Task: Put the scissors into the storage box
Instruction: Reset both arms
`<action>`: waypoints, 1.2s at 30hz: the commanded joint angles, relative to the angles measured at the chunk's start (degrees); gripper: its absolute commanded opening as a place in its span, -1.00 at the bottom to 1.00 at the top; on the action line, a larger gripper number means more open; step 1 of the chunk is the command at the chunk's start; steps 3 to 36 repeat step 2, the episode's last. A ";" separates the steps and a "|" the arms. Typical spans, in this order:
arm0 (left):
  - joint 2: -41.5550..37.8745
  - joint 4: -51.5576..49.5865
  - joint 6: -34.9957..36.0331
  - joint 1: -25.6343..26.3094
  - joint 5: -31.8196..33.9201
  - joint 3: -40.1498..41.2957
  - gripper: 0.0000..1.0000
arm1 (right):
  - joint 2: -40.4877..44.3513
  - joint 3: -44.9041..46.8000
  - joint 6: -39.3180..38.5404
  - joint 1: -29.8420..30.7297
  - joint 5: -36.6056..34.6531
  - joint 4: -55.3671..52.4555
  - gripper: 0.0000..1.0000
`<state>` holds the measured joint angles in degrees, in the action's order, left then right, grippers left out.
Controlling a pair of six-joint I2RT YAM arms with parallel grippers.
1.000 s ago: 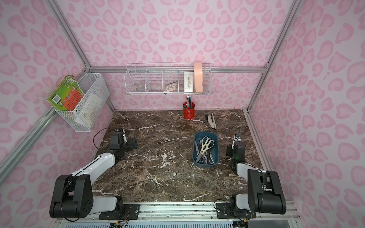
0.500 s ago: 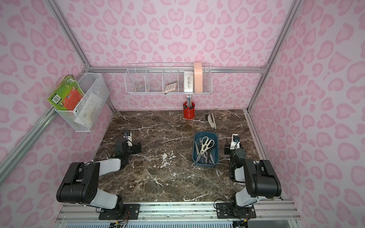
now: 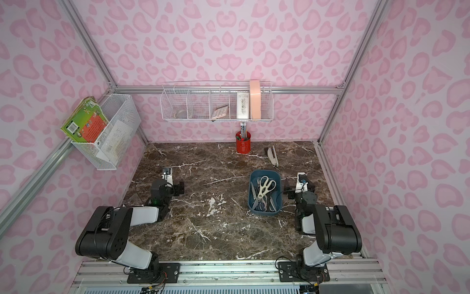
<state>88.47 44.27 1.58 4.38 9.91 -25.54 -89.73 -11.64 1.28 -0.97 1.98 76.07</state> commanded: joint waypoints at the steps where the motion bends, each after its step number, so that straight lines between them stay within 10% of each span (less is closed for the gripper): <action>1: -0.15 -1.34 -0.71 -0.08 0.69 -0.17 0.97 | 0.02 -0.07 -0.22 0.08 -0.03 1.85 0.99; 36: -0.16 -1.25 -0.72 -0.14 0.70 -0.13 0.97 | 0.08 0.07 -0.35 0.14 -0.07 2.00 0.98</action>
